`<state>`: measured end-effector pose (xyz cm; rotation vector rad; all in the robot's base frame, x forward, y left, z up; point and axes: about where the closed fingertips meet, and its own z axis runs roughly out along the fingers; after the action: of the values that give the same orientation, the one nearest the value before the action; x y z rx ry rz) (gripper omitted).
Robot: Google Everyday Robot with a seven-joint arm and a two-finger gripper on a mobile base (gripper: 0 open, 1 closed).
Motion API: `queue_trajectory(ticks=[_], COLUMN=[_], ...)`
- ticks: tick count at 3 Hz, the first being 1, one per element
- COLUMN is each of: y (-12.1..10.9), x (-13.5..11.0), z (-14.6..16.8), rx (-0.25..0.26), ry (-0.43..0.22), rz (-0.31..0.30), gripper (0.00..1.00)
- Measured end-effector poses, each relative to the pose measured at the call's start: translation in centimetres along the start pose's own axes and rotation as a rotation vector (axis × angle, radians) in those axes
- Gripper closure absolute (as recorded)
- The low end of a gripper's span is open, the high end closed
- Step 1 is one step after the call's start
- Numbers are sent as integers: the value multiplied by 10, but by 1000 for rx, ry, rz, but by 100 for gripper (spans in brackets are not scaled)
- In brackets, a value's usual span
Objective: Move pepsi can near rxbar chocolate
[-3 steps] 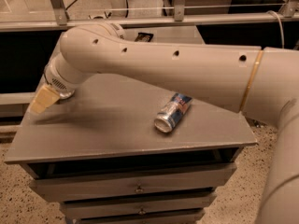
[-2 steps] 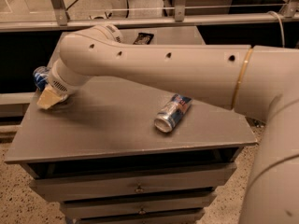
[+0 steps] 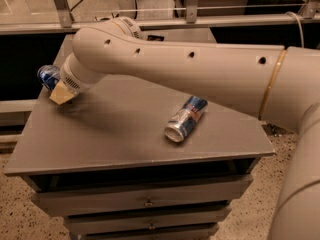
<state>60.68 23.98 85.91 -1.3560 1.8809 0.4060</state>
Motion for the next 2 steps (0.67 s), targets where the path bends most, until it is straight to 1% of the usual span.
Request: queue_trajectory(ticks=[1,2], y=[-39,-38], x=[0,-1], z=[-41,-41], rx=[44,43], ry=[-11,-11], rz=[-37,-35], gripper=[100,100])
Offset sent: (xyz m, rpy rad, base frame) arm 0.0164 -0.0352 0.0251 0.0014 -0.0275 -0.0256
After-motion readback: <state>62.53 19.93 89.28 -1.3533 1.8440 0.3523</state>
